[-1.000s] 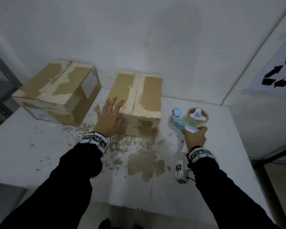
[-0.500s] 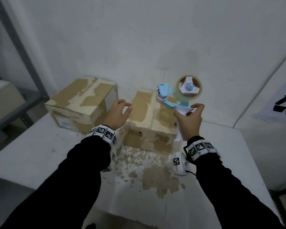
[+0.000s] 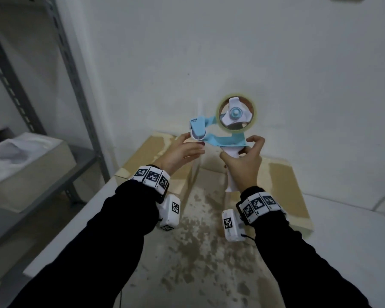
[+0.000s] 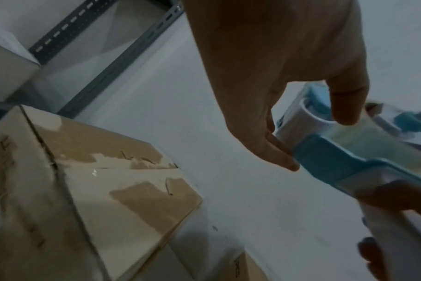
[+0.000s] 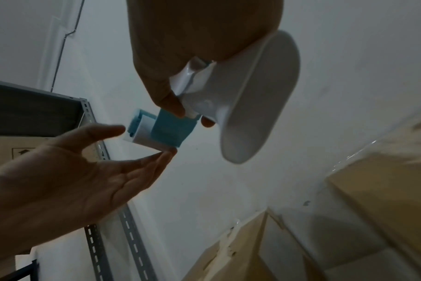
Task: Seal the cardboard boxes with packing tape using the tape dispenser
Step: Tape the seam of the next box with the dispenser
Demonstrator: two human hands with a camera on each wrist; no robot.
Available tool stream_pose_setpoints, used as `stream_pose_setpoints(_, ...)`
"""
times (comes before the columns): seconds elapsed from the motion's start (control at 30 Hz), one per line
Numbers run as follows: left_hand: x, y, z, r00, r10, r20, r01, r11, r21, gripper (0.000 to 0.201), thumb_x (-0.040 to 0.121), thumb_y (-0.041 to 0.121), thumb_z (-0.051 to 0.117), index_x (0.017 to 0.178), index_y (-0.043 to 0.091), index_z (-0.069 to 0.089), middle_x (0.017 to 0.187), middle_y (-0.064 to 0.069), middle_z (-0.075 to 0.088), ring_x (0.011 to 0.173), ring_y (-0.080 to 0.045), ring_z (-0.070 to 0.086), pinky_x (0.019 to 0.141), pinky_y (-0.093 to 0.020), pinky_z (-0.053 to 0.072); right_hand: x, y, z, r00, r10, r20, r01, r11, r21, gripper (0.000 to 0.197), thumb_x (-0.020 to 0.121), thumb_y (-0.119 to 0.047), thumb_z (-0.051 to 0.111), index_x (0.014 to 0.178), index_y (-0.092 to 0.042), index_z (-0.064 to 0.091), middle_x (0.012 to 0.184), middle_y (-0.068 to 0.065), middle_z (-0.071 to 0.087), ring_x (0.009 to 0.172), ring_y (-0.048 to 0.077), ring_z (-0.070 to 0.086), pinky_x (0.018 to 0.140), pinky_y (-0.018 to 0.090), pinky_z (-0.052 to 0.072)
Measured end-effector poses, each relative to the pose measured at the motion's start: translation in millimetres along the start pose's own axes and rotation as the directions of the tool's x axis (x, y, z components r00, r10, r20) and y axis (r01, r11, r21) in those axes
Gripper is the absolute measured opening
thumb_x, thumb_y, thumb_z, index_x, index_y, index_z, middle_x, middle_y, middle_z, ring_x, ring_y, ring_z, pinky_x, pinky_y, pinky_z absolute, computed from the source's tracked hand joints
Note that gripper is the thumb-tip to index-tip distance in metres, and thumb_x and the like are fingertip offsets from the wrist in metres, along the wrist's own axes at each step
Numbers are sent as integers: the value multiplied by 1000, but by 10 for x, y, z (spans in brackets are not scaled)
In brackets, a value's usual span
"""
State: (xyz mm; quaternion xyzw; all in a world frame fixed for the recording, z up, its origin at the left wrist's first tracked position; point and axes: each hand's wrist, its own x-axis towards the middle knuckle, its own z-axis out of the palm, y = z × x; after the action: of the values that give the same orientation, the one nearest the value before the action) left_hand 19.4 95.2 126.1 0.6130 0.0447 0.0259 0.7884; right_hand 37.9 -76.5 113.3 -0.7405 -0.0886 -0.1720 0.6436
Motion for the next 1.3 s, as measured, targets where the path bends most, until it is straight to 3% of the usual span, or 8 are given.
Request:
stream_pose_setpoints(0.27, 291, 158, -505, 998, 39, -58, -43, 997, -60, 45, 89, 17, 61, 130, 4, 47, 117, -9, 60, 102, -21, 61, 91, -21, 51, 32, -83, 788, 995, 95, -25, -95, 995, 15, 64, 58, -26, 76, 101, -35, 30, 77, 2, 69, 67, 30, 67, 66, 52, 57)
stream_pose_setpoints(0.4, 373, 153, -682, 996, 65, -56, -71, 990, -120, 38, 88, 13, 62, 121, -5, 57, 110, -15, 66, 86, -11, 68, 84, -15, 53, 37, -61, 957, 990, 138, -26, -134, 985, 111, 64, 66, -7, 78, 104, -26, 30, 77, 7, 69, 54, 20, 64, 64, 57, 56)
stream_pose_setpoints(0.57, 434, 149, -881, 991, 91, -94, -110, 969, -221, 31, 87, 1, 60, 115, -10, 57, 78, -2, 74, 72, -7, 70, 74, -13, 55, 82, -92, 1043, 972, 226, 57, -233, 944, 232, 62, 74, 4, 73, 107, -22, 28, 90, 23, 63, 59, 30, 59, 52, 38, 55)
stream_pose_setpoints(0.63, 472, 157, -934, 990, 106, -98, -127, 963, -238, 29, 86, -2, 59, 113, -13, 57, 75, -1, 74, 71, -8, 70, 72, -14, 55, 109, -89, 1081, 964, 251, 88, -265, 932, 248, 60, 76, 5, 71, 107, -23, 28, 91, 23, 61, 65, 30, 57, 51, 34, 53)
stream_pose_setpoints(0.97, 754, 176, -1020, 961, 145, -234, -189, 965, -181, 37, 78, -6, 68, 113, -8, 56, 93, -20, 66, 78, -21, 67, 74, -19, 57, 390, 66, 1290, 977, 210, 18, -210, 958, 195, 64, 71, 3, 74, 109, -22, 29, 83, 20, 58, 61, 26, 57, 53, 37, 56)
stream_pose_setpoints(1.1, 929, 200, -1090, 966, 171, -193, -203, 966, -160, 43, 78, -5, 68, 118, 6, 55, 90, -13, 64, 79, -17, 67, 79, -21, 56, 514, 132, 1338, 983, 185, -10, -181, 968, 175, 64, 71, 3, 74, 110, -22, 30, 75, 15, 58, 56, 25, 56, 51, 34, 53)
stream_pose_setpoints(1.23, 1031, 198, -1156, 980, 155, -123, -177, 966, -190, 25, 83, -7, 60, 105, 6, 63, 92, -13, 67, 83, -18, 69, 80, -21, 56, 615, 199, 1356, 988, 148, -42, -141, 982, 128, 66, 69, -1, 77, 110, -23, 30, 79, 18, 63, 61, 27, 58, 52, 32, 54)
stream_pose_setpoints(1.3, 1061, 189, -1210, 989, 114, -90, -133, 961, -241, 21, 85, -5, 55, 103, 0, 64, 102, -14, 69, 92, -22, 69, 87, -24, 55, 654, 227, 1344, 991, 115, -67, -111, 992, 56, 70, 68, -8, 81, 115, -25, 32, 78, 8, 63, 68, 24, 62, 61, 34, 55)
